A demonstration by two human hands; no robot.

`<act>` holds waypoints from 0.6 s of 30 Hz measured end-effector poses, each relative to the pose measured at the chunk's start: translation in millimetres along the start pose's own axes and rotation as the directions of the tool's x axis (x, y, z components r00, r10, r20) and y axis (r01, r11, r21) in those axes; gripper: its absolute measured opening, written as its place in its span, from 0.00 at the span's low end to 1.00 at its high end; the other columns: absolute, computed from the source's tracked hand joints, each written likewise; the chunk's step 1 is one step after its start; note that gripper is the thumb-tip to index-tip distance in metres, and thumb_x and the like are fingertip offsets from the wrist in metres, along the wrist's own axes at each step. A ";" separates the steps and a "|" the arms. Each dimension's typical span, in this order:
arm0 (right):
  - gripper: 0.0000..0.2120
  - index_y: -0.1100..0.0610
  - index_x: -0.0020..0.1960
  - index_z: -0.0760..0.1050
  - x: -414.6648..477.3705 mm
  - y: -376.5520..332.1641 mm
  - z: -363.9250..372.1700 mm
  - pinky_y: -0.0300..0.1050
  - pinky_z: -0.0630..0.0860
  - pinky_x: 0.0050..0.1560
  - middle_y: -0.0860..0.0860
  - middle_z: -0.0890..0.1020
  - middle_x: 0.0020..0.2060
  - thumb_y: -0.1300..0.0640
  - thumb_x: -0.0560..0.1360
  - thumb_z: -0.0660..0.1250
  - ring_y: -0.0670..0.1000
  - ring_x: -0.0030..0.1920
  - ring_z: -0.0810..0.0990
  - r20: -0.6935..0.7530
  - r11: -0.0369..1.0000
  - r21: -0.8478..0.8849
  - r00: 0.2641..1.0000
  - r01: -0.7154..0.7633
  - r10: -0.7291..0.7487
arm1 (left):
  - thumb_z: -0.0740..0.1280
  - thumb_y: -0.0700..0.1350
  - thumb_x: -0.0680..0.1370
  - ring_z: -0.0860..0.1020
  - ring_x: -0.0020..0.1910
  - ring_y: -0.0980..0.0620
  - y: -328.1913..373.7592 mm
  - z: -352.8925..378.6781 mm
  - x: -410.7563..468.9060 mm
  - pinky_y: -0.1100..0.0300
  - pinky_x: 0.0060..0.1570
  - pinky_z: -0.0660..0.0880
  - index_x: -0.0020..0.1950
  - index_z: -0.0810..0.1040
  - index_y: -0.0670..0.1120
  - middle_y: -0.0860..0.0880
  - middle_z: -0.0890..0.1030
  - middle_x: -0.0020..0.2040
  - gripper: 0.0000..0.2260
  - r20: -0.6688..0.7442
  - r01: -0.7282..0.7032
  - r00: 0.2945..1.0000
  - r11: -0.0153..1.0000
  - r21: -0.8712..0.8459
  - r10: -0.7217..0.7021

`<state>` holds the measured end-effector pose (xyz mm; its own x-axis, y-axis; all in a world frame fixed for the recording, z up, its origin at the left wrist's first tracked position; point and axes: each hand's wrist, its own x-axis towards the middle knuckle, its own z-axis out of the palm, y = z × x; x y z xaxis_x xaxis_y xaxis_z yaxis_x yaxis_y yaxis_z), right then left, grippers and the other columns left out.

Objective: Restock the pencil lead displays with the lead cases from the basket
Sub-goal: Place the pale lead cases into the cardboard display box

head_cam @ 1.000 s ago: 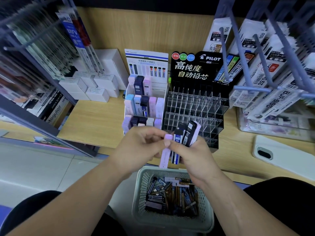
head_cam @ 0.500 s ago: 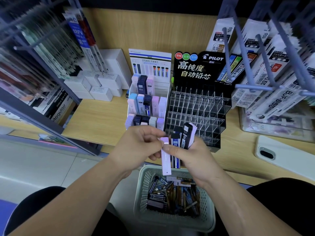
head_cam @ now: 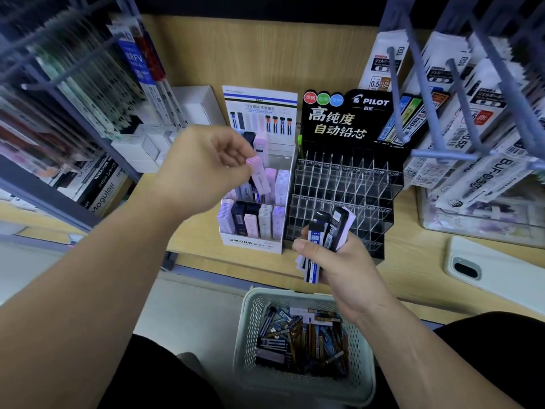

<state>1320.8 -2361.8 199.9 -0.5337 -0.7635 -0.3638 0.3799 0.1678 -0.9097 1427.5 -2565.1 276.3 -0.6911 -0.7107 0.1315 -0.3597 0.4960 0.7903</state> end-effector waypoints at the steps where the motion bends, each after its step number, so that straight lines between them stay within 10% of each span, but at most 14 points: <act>1: 0.08 0.52 0.45 0.82 -0.3 -0.4 0.4 0.48 0.78 0.46 0.45 0.85 0.36 0.64 0.74 0.74 0.44 0.39 0.84 0.001 1.000 0.004 1.000 0.001 -0.001 | 0.75 0.35 0.71 0.76 0.31 0.61 -1.5 1.5 6.5 0.70 0.36 0.74 0.41 0.82 0.50 0.51 0.82 0.35 0.09 0.006 -0.013 1.000 0.998 0.064 0.013; 18: 0.05 0.54 0.44 0.81 2.6 1.9 -2.9 0.47 0.81 0.41 0.48 0.84 0.36 0.63 0.74 0.75 0.48 0.38 0.82 -0.021 1.000 0.019 1.000 -0.015 0.016 | 0.74 0.42 0.74 0.79 0.46 0.48 -32.4 46.5 32.8 0.53 0.46 0.77 0.44 0.86 0.47 0.50 0.81 0.47 0.01 0.132 -0.219 0.976 0.824 0.522 0.175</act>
<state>1318.0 -2361.6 196.6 -0.5435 -0.7474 -0.3820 0.4021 0.1677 -0.9001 1387.3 -2581.3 227.2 -0.8202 -0.5405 0.1876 -0.4727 0.8249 0.3100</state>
